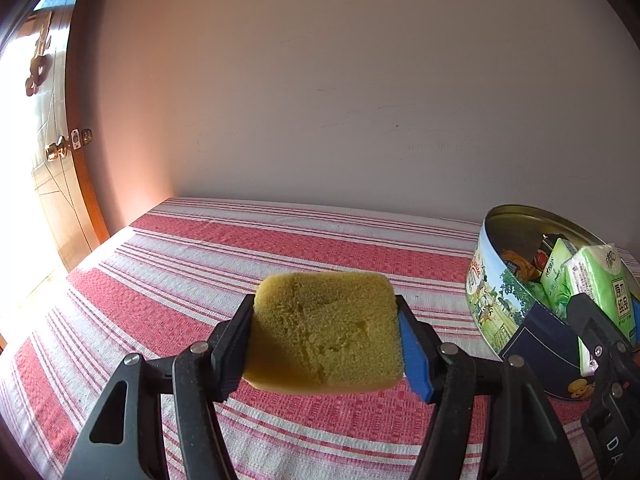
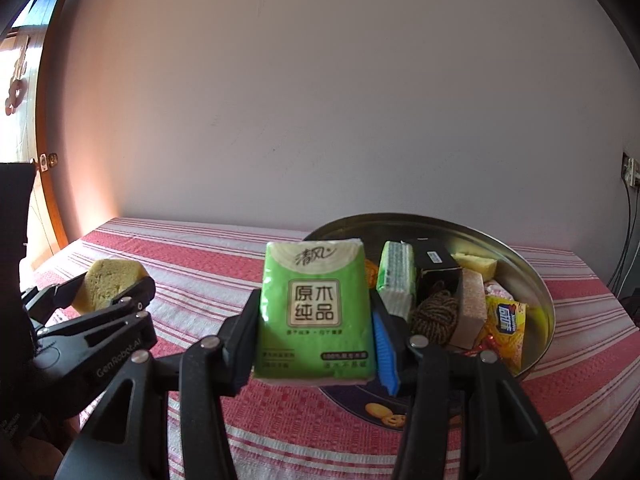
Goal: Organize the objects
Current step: 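Carry the sponge cake and green tissue pack up over the tin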
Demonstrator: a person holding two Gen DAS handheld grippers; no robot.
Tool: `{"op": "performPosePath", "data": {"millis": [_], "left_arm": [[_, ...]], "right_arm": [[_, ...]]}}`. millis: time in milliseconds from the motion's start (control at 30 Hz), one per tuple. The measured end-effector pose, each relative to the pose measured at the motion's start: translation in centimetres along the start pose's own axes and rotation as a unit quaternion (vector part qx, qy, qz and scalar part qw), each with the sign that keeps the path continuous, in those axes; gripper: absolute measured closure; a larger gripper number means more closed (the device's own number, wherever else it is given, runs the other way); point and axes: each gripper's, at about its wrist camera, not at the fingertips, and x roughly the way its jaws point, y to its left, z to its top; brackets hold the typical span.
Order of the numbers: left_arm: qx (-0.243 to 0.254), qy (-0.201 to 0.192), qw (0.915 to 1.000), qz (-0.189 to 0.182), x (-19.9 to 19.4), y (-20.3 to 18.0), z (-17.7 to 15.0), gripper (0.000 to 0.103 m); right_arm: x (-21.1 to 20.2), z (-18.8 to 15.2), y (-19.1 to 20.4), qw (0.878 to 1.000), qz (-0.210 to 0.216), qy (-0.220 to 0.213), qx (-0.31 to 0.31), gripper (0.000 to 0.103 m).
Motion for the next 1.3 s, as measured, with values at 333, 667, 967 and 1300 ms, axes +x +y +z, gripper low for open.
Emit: {"op": "performPosePath", "data": {"millis": [333, 667, 967, 1300], "left_arm": [[0.009, -0.020, 0.9996, -0.016, -1.7, -3.4, 0.5, 0.037], [0.018, -0.035, 0.9984, -0.040, -3.2, -6.3, 1.6, 0.037], [0.038, -0.052, 0.9960, -0.062, -3.5, -9.8, 2.8, 0.037], [0.049, -0.057, 0.9923, -0.098, -2.7, -13.7, 3.9, 0.037]], "right_arm": [[-1.5, 0.4, -2.2, 0.999, -0.014, -0.032, -0.009, 0.053], [-2.3, 0.7, -5.3, 0.998, -0.023, -0.057, -0.003, 0.053], [-2.4, 1.2, -8.7, 0.996, -0.056, -0.071, 0.013, 0.053], [-1.6, 1.7, -11.2, 0.993, -0.088, -0.070, 0.031, 0.053]]}}
